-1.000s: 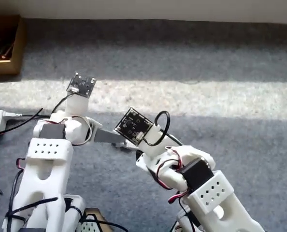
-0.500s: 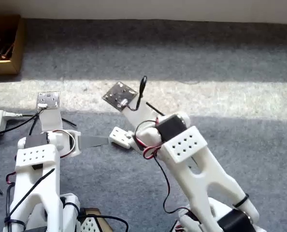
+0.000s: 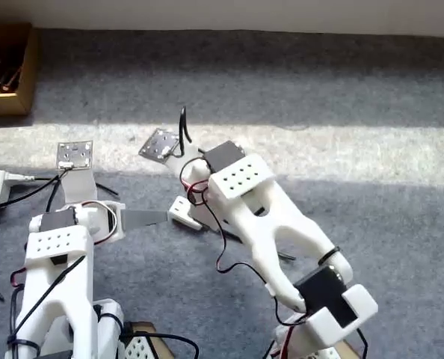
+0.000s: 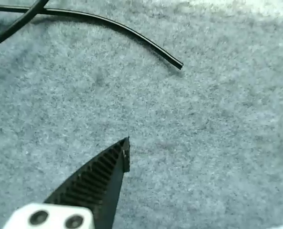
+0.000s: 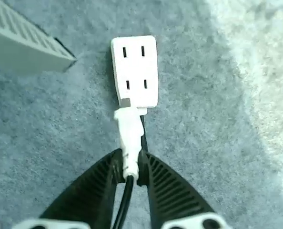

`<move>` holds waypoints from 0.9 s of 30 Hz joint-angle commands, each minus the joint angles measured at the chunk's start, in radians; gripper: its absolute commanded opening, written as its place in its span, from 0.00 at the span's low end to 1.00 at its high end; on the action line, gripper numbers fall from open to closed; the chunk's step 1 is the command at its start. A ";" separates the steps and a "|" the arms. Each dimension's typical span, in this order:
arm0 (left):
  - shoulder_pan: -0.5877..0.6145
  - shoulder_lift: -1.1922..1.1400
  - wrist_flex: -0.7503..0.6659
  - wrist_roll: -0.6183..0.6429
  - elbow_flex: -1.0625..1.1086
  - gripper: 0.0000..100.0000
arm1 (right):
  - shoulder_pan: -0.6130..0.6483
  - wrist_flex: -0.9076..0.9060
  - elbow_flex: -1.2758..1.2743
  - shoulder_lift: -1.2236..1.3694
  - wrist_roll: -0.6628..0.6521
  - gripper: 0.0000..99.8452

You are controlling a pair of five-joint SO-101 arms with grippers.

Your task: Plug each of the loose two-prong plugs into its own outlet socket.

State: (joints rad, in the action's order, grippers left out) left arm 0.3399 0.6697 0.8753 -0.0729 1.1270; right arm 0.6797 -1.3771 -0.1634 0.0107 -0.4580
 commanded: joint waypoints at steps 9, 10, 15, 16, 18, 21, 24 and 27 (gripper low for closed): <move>0.010 0.001 -0.012 0.005 -0.004 0.59 | -0.008 -0.002 0.139 -0.001 0.244 0.01; 0.010 0.001 -0.012 0.005 -0.004 0.59 | -0.008 -0.008 0.165 -0.002 0.333 0.01; 0.010 0.004 -0.014 0.006 0.007 0.59 | 0.007 -0.056 0.275 0.007 0.796 0.01; 0.012 0.007 -0.014 0.006 0.008 0.59 | 0.010 -0.053 0.268 0.012 0.861 0.01; 0.024 0.007 -0.015 0.011 0.004 0.59 | 0.005 -0.050 0.262 0.047 0.931 0.01; 0.116 0.007 -0.064 0.100 -0.007 0.55 | -0.007 -0.068 0.269 0.137 1.043 0.01; 0.160 0.007 -0.083 0.133 -0.018 0.45 | -0.007 -0.151 0.354 0.216 1.169 0.01; 0.153 0.007 -0.083 0.133 -0.018 0.38 | -0.007 -0.288 0.522 0.260 1.277 0.02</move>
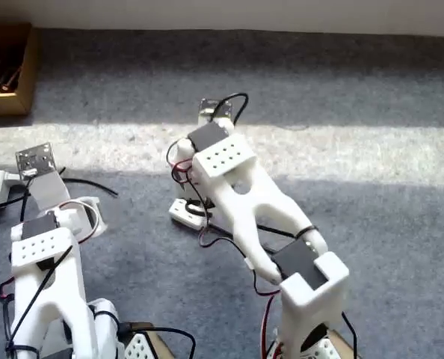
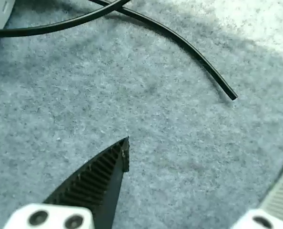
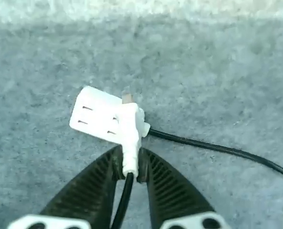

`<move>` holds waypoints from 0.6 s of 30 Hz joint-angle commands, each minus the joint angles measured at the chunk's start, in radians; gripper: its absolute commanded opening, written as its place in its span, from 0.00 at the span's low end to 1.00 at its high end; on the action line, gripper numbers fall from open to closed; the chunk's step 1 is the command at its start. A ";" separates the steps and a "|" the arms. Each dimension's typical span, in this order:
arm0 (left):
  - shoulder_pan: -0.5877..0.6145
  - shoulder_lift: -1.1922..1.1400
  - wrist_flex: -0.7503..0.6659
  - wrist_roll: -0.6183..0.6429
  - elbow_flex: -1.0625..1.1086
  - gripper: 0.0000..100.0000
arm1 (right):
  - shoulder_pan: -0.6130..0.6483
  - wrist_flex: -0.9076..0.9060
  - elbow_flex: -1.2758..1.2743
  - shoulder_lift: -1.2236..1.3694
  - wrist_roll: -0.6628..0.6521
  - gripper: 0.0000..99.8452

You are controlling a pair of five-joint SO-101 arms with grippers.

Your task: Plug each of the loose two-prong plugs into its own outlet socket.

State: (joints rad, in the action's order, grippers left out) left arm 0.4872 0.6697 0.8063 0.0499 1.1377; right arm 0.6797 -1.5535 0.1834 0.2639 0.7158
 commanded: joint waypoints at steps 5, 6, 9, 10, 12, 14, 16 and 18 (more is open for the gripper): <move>-0.004 0.007 -0.014 0.009 -0.025 0.41 | -0.005 -0.205 0.426 0.033 0.170 0.02; -0.004 0.007 -0.014 0.011 -0.025 0.42 | -0.005 -0.205 0.440 0.038 0.173 0.02; 0.004 0.007 -0.015 0.012 -0.025 0.43 | -0.005 -0.206 0.440 0.077 0.249 0.02; 0.004 0.007 -0.015 0.012 -0.025 0.43 | -0.001 -0.206 0.433 0.093 0.258 0.02; 0.004 0.007 -0.017 0.012 -0.027 0.43 | 0.022 -0.206 0.418 0.120 0.270 0.03; 0.004 0.005 -0.037 0.012 -0.022 0.43 | 0.058 -0.208 0.397 0.127 0.318 0.05; 0.004 0.001 -0.051 0.012 -0.022 0.43 | 0.090 -0.206 0.386 0.127 0.327 0.05; 0.004 0.001 -0.051 0.012 -0.021 0.43 | 0.114 -0.208 0.377 0.125 0.288 0.05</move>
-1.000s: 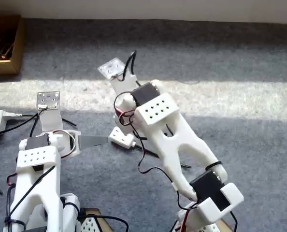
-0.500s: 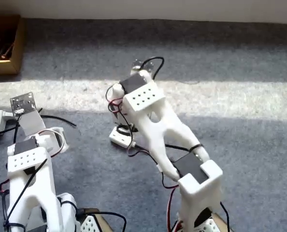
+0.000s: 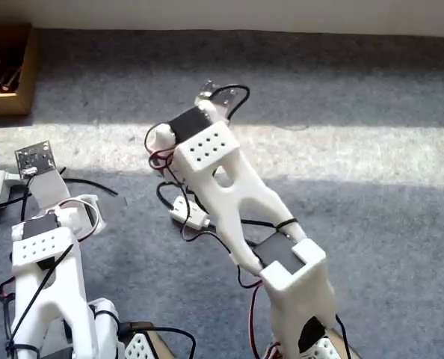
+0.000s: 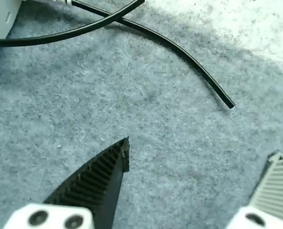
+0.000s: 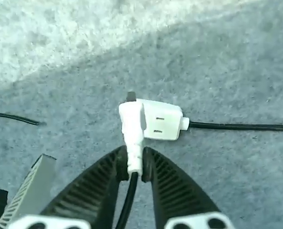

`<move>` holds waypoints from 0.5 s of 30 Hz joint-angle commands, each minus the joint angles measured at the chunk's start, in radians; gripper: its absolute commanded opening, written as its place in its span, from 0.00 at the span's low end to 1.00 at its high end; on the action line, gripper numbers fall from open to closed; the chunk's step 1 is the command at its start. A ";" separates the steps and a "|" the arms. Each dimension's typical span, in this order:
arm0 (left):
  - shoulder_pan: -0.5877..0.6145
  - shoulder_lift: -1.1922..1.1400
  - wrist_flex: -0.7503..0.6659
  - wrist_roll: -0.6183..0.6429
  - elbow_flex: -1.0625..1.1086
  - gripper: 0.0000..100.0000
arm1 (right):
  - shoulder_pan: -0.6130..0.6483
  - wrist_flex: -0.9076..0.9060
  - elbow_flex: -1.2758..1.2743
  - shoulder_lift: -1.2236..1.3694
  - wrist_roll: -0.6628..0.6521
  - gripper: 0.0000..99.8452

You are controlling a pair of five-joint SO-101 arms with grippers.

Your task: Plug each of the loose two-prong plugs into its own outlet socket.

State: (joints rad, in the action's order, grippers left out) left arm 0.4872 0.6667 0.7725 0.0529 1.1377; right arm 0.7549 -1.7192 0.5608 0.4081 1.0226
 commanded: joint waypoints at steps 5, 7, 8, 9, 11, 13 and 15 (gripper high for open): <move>0.002 0.004 -0.017 0.008 -0.015 0.43 | -0.005 -0.047 -0.073 -0.035 -0.333 0.01; -0.002 0.004 -0.017 0.006 -0.013 0.43 | -0.033 -0.045 -0.202 -0.076 -0.560 0.01; -0.002 0.004 -0.017 0.006 -0.015 0.43 | -0.042 -0.045 -0.282 -0.105 -0.736 0.01; -0.002 0.004 -0.017 0.006 -0.016 0.43 | -0.053 -0.042 -0.352 -0.139 -0.914 0.01; -0.004 0.005 -0.017 0.006 -0.018 0.43 | -0.064 -0.018 -0.470 -0.219 -1.063 0.01; -0.004 0.004 -0.017 0.006 -0.018 0.43 | -0.093 0.021 -0.544 -0.323 -1.073 0.01; -0.004 0.004 -0.017 0.006 -0.018 0.43 | -0.101 0.081 -0.608 -0.449 -1.155 0.01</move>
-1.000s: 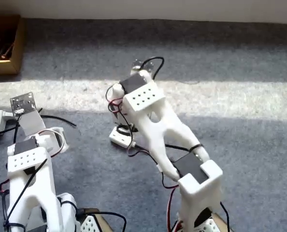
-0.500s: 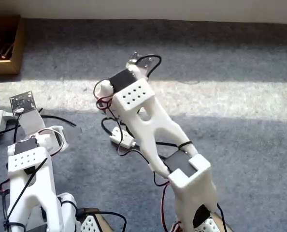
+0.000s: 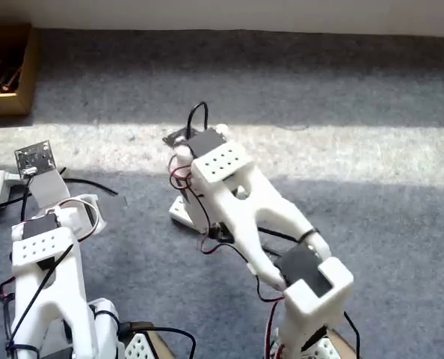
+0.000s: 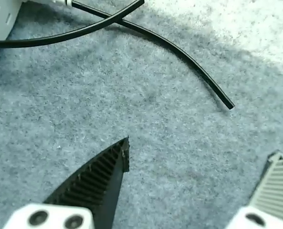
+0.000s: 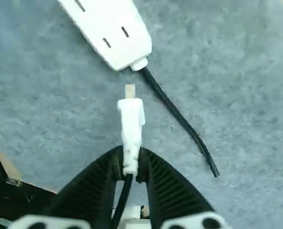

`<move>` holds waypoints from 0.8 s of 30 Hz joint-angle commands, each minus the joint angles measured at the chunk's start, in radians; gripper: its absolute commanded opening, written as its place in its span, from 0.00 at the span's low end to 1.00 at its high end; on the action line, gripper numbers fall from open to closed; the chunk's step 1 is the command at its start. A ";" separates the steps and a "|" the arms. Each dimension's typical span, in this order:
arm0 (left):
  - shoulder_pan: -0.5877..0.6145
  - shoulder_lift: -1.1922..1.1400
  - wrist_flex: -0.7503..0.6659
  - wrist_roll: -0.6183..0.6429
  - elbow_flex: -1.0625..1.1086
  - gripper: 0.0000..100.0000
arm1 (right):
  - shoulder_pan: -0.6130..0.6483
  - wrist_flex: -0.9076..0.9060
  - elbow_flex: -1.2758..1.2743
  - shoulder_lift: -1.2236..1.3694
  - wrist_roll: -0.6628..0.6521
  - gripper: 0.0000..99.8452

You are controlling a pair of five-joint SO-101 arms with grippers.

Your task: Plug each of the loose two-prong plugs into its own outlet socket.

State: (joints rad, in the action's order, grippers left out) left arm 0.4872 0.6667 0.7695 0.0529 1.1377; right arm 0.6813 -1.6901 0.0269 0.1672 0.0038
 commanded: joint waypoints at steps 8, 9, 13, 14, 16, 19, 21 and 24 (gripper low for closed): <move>-0.104 0.004 -0.009 0.000 -0.004 0.43 | -0.028 0.058 -0.318 -0.590 -0.278 0.01; -0.133 0.005 -0.009 -0.025 0.007 0.43 | -0.028 0.065 -0.401 -0.631 -0.325 0.01; -0.143 0.004 -0.012 -0.110 0.018 0.43 | -0.035 0.174 -0.802 -0.759 -0.471 0.04; -0.143 0.004 -0.012 -0.110 0.018 0.43 | -0.033 0.208 -0.891 -0.783 -0.477 0.07; -0.143 0.004 -0.012 -0.110 0.018 0.43 | -0.031 0.272 -0.978 -0.825 -0.480 0.16; -0.143 0.004 -0.011 -0.110 0.021 0.43 | -0.035 0.314 -1.010 -0.857 -0.483 0.30; -0.143 0.004 -0.009 -0.110 0.022 0.43 | -0.036 0.315 -1.017 -0.871 -0.483 0.36; -0.143 0.004 -0.009 -0.110 0.022 0.43 | -0.068 0.311 -1.021 -0.871 -0.483 0.37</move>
State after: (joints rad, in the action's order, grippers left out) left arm 0.3567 0.6667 0.7695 -0.0499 1.1638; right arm 0.6536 -1.3894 -0.9904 -0.6782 -0.4703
